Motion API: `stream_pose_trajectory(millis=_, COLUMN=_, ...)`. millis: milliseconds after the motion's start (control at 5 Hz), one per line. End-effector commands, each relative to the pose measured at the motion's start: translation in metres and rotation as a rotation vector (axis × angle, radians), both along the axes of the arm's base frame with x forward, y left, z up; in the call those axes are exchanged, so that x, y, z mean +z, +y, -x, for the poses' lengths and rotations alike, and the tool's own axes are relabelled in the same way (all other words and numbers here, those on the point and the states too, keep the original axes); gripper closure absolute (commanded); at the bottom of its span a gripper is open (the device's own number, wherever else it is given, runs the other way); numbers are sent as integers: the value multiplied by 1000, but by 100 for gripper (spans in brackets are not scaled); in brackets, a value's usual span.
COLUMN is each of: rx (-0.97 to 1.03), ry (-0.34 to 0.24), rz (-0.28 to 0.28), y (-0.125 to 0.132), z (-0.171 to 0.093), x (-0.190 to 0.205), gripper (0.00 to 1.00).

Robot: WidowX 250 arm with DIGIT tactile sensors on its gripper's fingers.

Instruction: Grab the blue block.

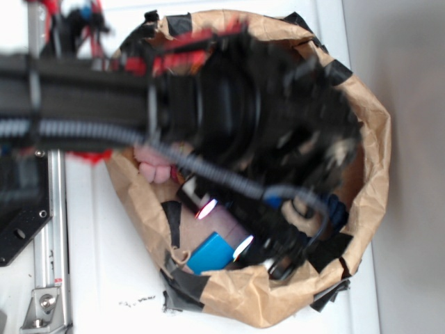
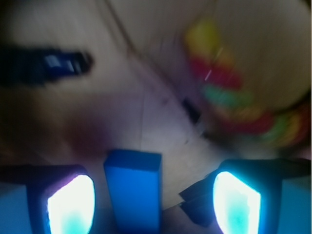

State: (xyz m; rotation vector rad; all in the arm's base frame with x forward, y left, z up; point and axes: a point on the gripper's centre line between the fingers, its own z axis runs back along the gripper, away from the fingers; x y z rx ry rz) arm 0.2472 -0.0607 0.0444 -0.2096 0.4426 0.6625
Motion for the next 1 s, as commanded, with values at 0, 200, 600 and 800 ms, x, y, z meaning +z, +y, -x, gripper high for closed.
stream_pose_trajectory(millis=0, rx=-16, ry=38, rz=-25, y=-25, z=32, x=-39, gripper=0)
stream_pose_trajectory(millis=200, rx=-37, ry=15, rz=-64, y=-35, z=42, x=-52, gripper=100)
stream_pose_trajectory(millis=600, rx=-68, ry=-208, rz=-129, y=13, z=28, x=3, gripper=100)
stream_pose_trajectory(millis=800, rx=-101, ry=-414, rz=-191, y=48, z=13, x=54, gripper=100)
